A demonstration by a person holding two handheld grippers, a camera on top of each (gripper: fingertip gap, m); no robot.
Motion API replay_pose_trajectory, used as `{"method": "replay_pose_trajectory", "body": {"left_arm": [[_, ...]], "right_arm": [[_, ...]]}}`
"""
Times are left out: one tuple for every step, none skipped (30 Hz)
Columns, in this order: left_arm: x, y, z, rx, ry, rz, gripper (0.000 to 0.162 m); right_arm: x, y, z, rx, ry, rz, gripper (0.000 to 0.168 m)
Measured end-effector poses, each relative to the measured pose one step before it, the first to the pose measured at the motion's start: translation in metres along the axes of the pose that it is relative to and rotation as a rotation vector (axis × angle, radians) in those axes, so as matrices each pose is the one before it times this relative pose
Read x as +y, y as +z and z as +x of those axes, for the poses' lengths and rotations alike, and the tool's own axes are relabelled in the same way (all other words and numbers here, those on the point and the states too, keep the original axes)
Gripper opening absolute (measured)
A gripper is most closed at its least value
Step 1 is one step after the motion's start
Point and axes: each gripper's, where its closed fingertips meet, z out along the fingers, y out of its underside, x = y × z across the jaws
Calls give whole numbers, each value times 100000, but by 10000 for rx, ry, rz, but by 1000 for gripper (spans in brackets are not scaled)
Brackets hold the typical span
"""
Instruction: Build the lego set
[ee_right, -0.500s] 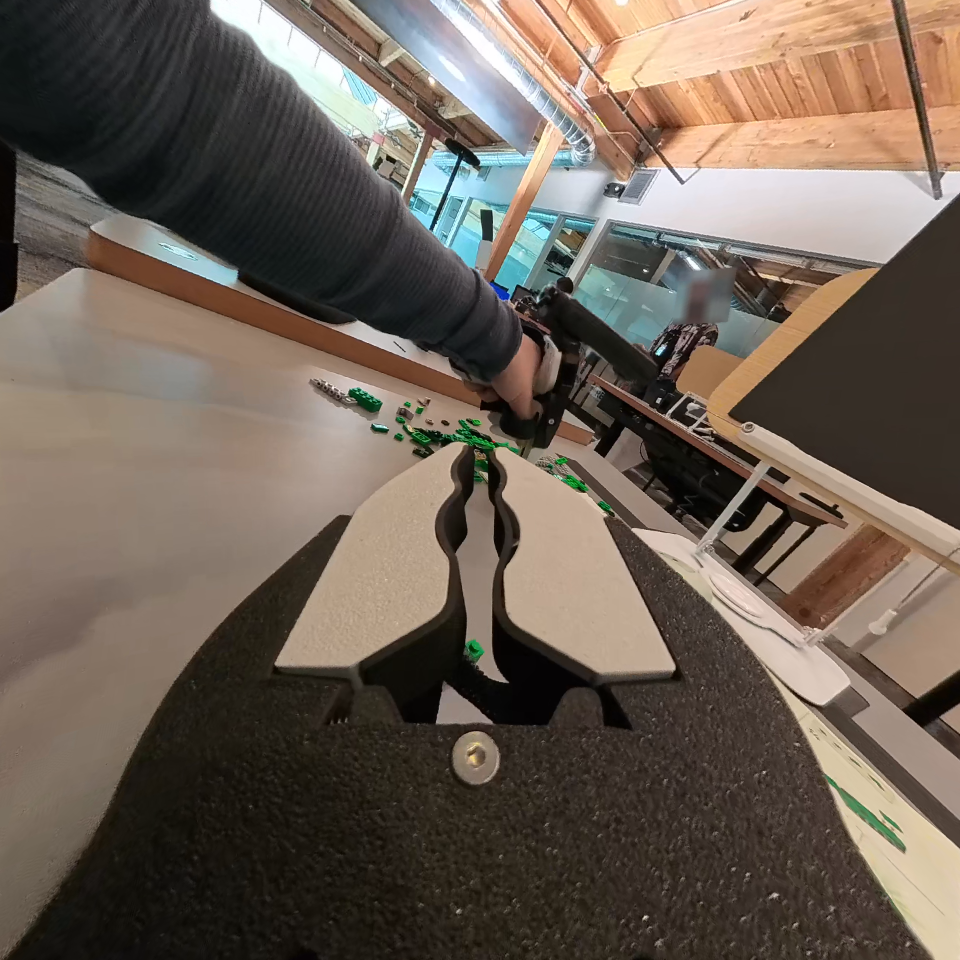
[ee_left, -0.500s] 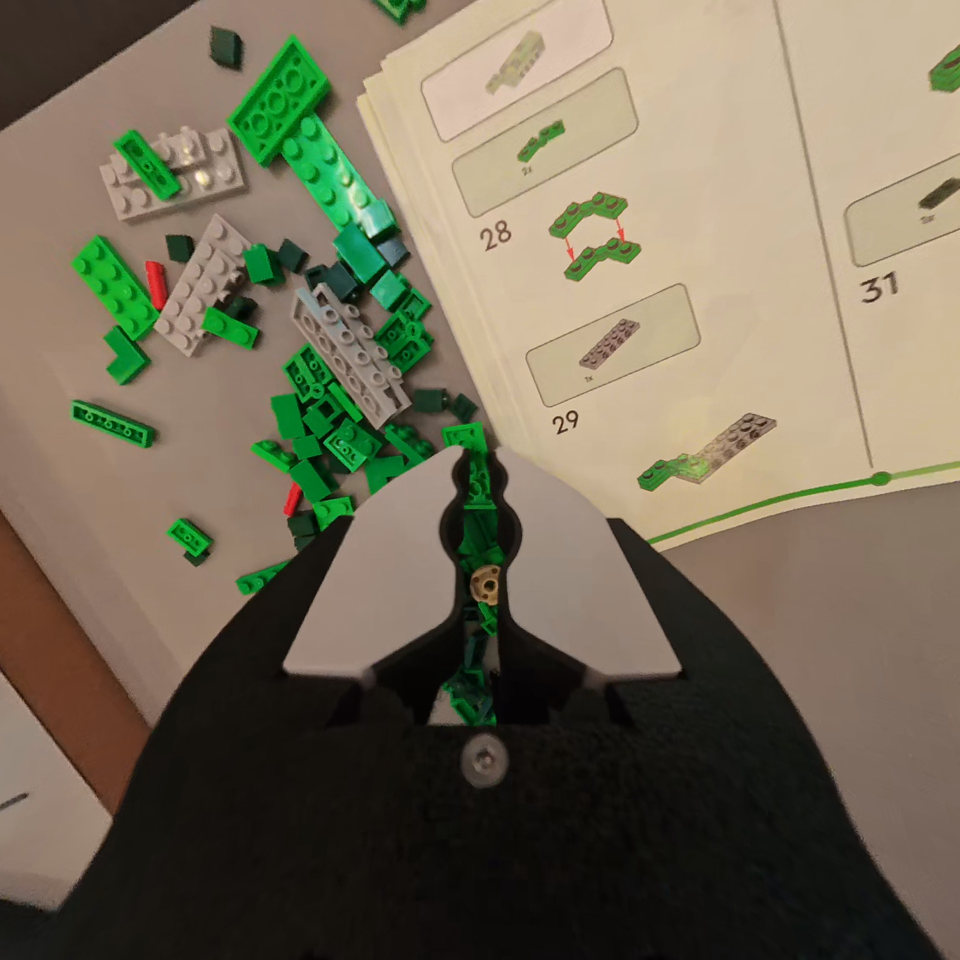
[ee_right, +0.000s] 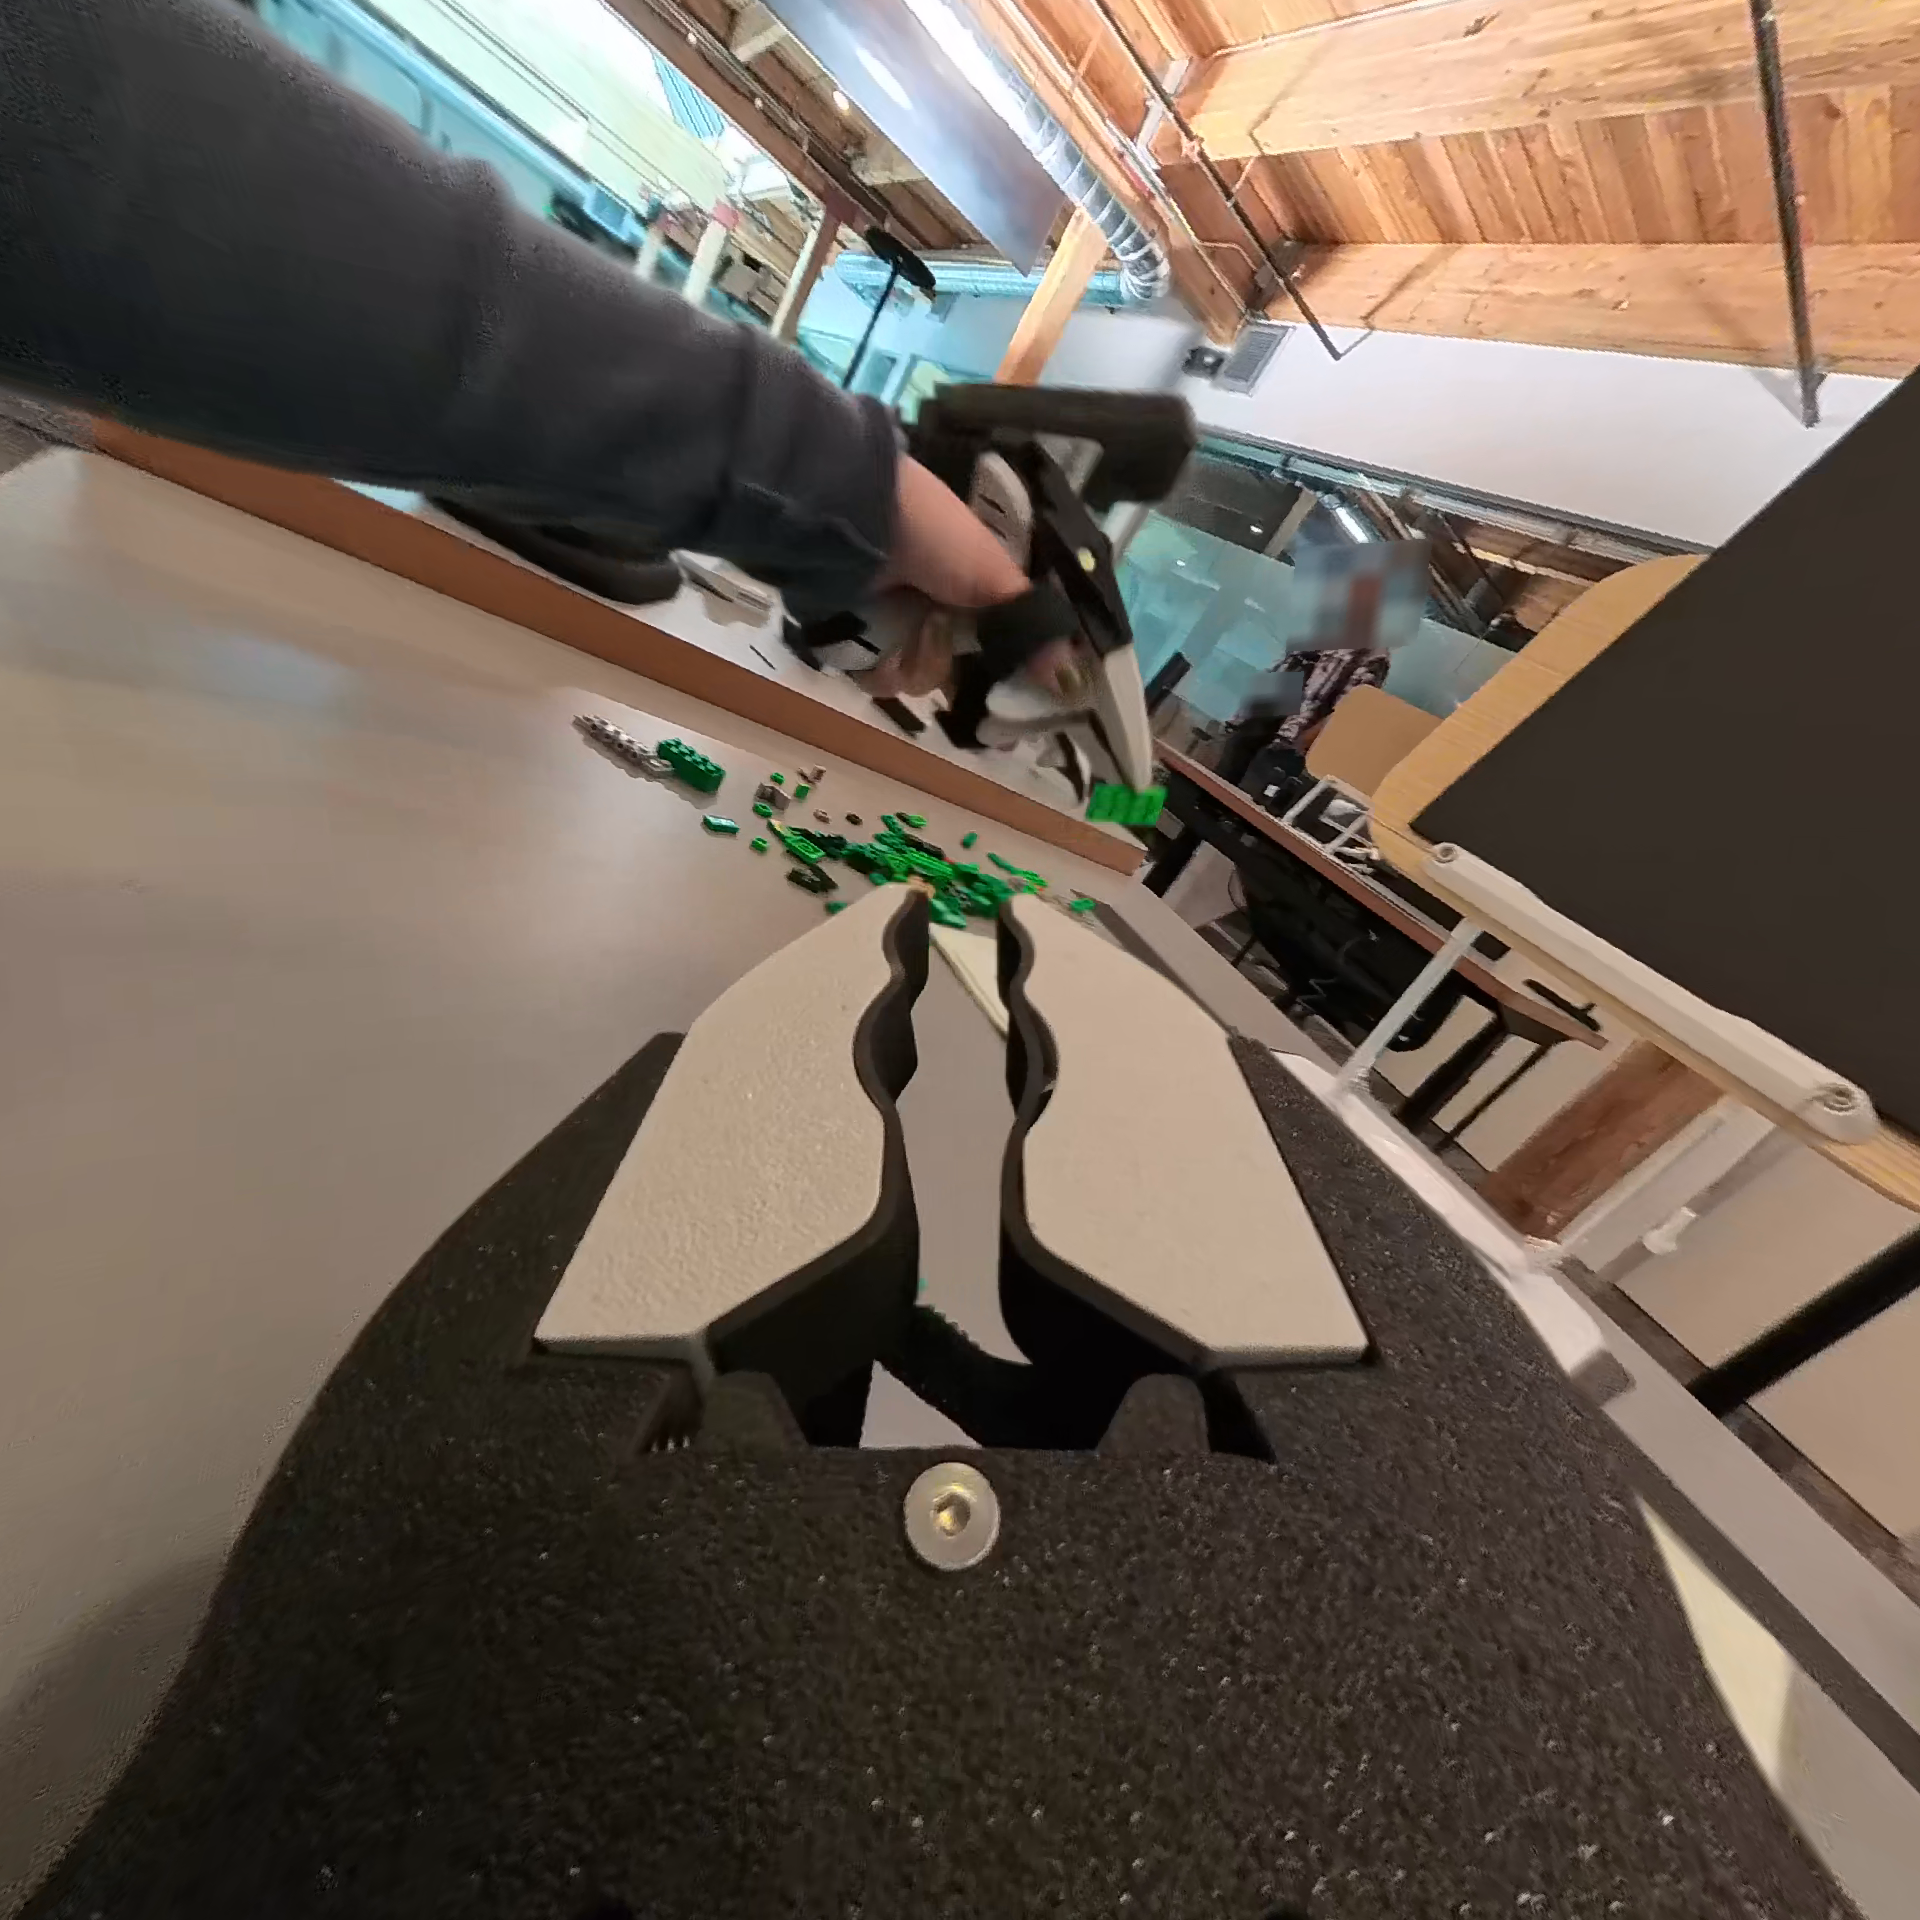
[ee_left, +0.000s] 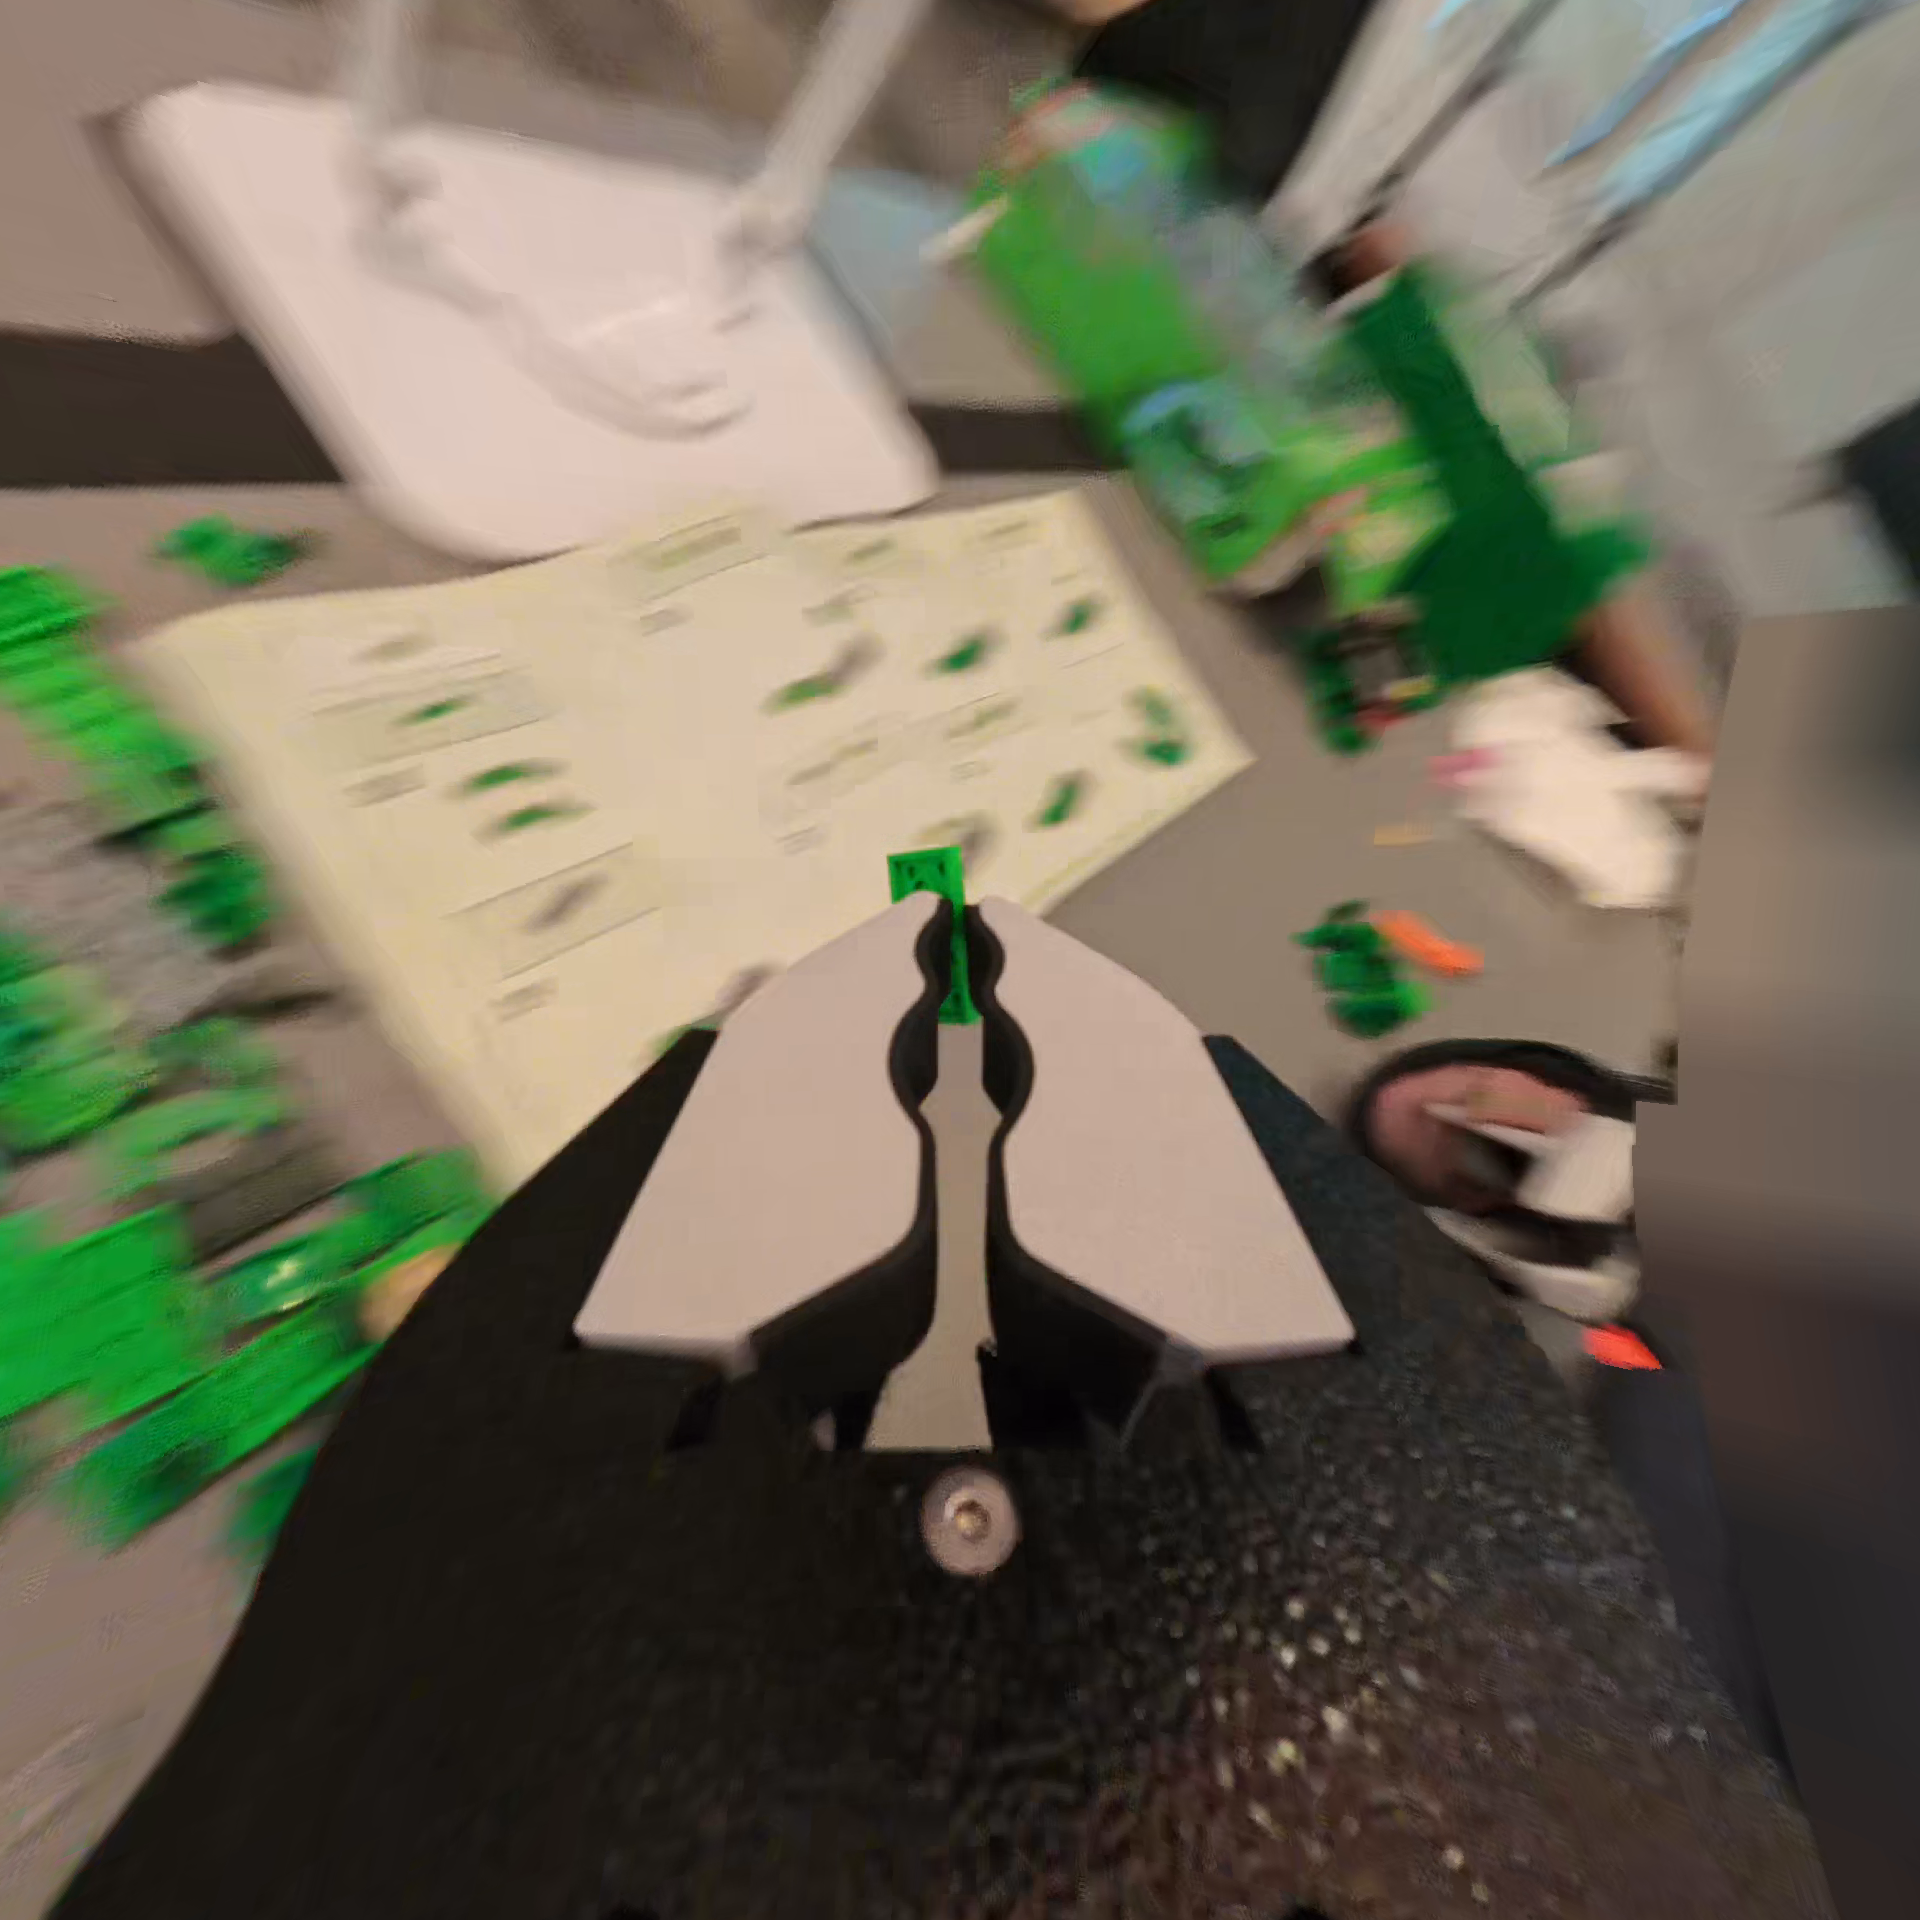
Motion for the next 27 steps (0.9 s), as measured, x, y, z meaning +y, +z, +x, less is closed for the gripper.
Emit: {"method": "replay_pose_trajectory", "body": {"left_arm": [[-163,12,3128,1252,204,737,2],[-107,149,3073,1155,309,794,2],[-36,227,2811,965,385,804,2],[49,281,2624,848,541,741,2],[153,351,2134,568,518,618,2],[326,340,1761,396,479,399,2],[224,294,1508,281,501,374,2],[53,215,1157,108,397,405,2],[32,137,1073,170,288,297,2],[41,96,893,145,191,206,2],[110,54,540,-2,126,112,2],[232,12,393,-15,172,1,2],[353,-10,246,-39,192,-114,2],[385,-42,88,-81,156,-162,2],[302,-71,69,-72,114,-127,2],[234,-64,136,-5,58,-91,2],[218,-46,171,41,16,-86,2],[290,-11,106,8,2,-133,2],[341,25,56,-22,36,-145,2],[383,64,62,-11,27,-150,2],[140,9,11,-17,-56,26,2],[144,-17,9,39,-136,22,2],[206,-16,-74,22,-152,-32,2],[302,10,-62,14,-160,-107,14],[396,-29,-39,44,-178,-237,26],[572,-164,-386,-185,-134,-402,38],[1018,-332,-873,-509,106,-685,51]], "right_arm": [[-71,-57,324,126,-151,-43,14],[-352,-54,319,75,-25,65,17],[-557,49,339,27,295,119,17],[-628,169,85,-227,612,82,17],[-636,228,242,-130,745,35,19],[-619,218,649,191,730,0,19],[-557,243,744,292,706,-47,19],[-473,275,621,263,731,-101,18],[-480,305,249,62,629,-55,18],[-396,298,102,42,541,-37,18],[-432,294,-247,-156,408,58,20],[-492,243,-333,-182,348,155,24],[-389,226,-324,-159,213,133,26],[-182,227,-130,-10,97,28,28],[44,220,-27,56,-11,-93,28],[230,253,-91,2,-78,-200,28],[380,274,-165,-61,-72,-283,29],[279,223,-157,-65,-12,-167,30],[-2,117,-229,-116,40,48,27],[-21,51,-115,-41,33,49,22],[115,-24,49,25,-62,-56,19],[159,-51,-13,-83,-75,-91,18],[251,-125,57,-109,-9,-129,18],[324,-259,205,-67,-74,-154,18],[437,-461,549,134,-198,-188,18],[495,-625,599,121,-338,-173,17],[662,-721,479,-2,-357,-258,17]]}}
